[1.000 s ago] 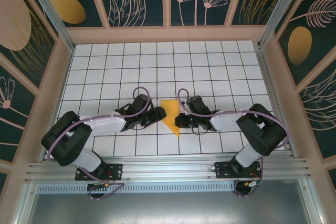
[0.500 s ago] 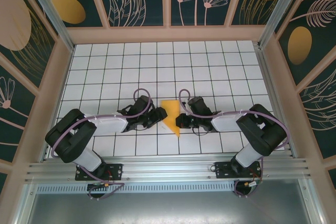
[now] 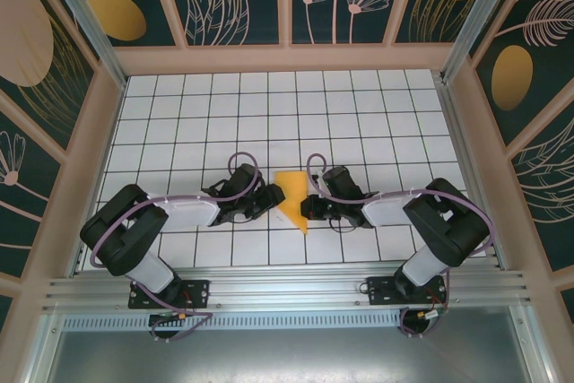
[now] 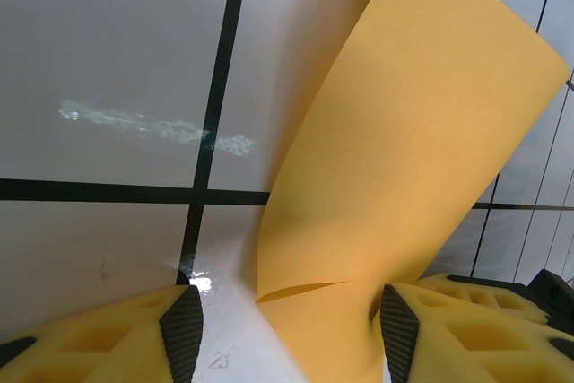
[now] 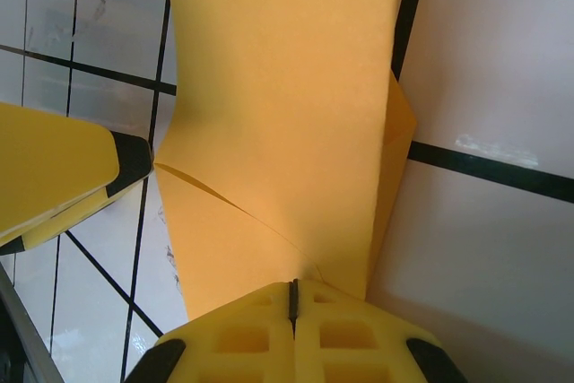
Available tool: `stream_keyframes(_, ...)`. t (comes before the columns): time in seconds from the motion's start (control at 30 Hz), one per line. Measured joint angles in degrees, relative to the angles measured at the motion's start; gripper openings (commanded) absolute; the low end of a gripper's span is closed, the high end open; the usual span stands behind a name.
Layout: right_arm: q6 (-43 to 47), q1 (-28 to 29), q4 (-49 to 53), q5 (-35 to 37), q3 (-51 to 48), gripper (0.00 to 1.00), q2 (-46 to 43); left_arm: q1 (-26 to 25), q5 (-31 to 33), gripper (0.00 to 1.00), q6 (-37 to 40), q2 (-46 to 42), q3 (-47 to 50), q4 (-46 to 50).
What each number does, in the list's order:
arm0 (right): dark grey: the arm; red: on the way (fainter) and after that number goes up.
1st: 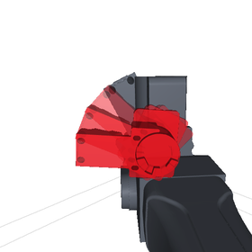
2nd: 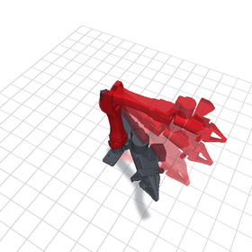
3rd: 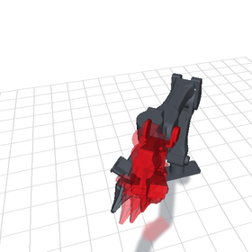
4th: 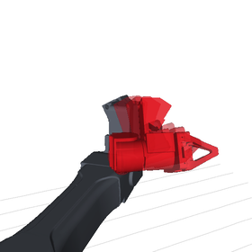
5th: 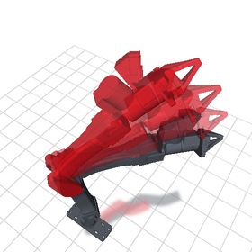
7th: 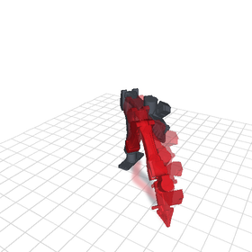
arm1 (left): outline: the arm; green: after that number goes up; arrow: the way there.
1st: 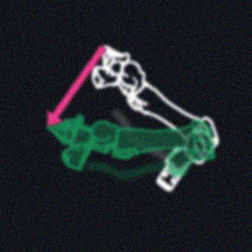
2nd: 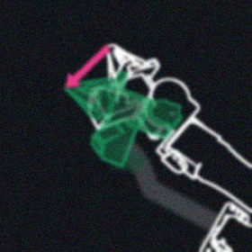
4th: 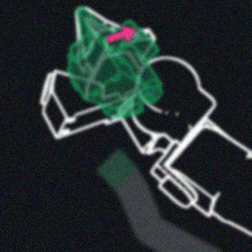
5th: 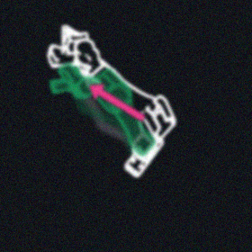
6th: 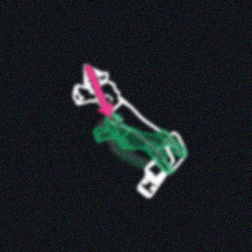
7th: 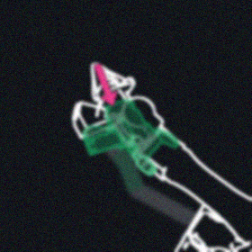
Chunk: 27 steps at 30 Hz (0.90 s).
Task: Fold a paper plane with a square sheet of paper (pick it up from the middle)
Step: Fold the wing for the fifth time at the center of the table.
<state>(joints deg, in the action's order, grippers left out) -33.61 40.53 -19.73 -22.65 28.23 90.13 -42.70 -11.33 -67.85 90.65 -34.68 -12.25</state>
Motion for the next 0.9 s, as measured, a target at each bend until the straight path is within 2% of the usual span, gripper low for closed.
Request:
stream_keyframes(0.17,0.0,-0.1,0.0,-0.1,0.0,0.05,0.0,0.0,0.0,0.56,-0.4,0.3,0.0,-0.2)
stream_keyframes(0.33,-0.2,-0.3,0.0,-0.1,0.0,0.05,0.0,0.1,-0.1,0.49,-1.1,0.8,0.0,-0.8)
stream_keyframes(0.9,-0.2,-0.4,0.2,0.0,-0.3,0.05,-1.2,-1.5,0.9,0.47,-4.3,0.0,2.1,-6.3)
